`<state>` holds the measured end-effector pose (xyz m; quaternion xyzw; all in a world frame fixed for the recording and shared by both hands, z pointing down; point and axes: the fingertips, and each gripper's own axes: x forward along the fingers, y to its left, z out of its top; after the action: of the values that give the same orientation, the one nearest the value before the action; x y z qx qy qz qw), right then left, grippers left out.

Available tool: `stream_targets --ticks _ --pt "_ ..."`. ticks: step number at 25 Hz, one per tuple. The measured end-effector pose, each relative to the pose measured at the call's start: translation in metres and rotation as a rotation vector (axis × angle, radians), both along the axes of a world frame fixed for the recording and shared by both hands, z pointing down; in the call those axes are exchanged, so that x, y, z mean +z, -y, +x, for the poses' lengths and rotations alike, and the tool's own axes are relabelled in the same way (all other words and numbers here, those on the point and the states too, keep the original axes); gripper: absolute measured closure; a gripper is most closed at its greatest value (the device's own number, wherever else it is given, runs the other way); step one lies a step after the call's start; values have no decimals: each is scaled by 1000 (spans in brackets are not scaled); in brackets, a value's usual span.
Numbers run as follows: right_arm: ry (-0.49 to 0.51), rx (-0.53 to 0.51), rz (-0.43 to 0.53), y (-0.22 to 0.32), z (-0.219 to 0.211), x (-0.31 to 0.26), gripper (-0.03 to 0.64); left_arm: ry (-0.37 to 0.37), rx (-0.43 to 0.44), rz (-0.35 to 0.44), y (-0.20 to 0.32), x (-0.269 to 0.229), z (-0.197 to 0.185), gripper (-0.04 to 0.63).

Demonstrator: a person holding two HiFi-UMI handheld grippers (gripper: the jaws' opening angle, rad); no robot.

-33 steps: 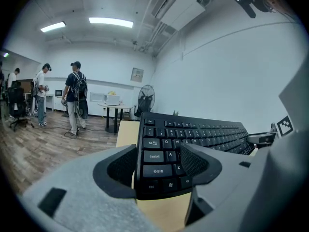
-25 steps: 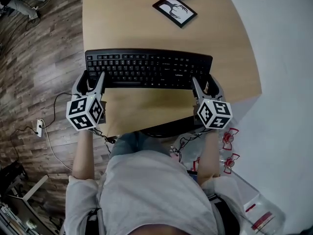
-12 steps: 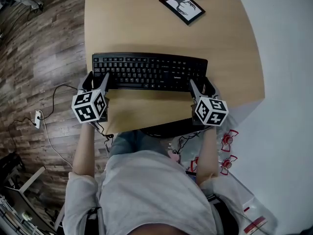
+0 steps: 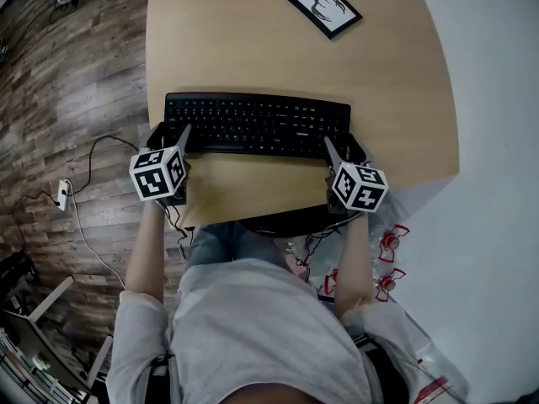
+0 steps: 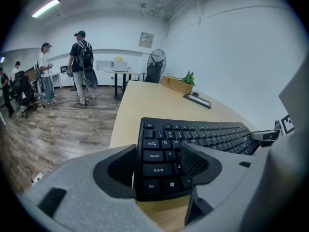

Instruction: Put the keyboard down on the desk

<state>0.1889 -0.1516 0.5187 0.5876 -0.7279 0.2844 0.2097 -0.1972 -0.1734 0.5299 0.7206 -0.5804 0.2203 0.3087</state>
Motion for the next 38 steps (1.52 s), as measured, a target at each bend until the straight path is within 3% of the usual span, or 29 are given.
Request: stream_targets --ticks 13,21,23,25,28,31,38 --pt "9 17 -57 0 2 21 360 41 -7 -26 1 13 2 312" --pt "13 57 -22 -3 4 18 360 53 1 27 -2 7 0 312" --pt "-5 69 5 -7 5 11 364 102 16 58 -4 0 -2 317" --pt "-16 72 46 -12 4 -2 386 147 29 99 -7 -13 -2 377" --pt "-31 92 125 -17 2 -30 581 189 20 174 -12 -37 -5 514" --pt "6 80 191 -27 -7 -57 601 207 33 246 -18 -60 -4 584" --pt "-15 122 357 -54 -17 -114 604 111 82 399 -35 -123 4 586"
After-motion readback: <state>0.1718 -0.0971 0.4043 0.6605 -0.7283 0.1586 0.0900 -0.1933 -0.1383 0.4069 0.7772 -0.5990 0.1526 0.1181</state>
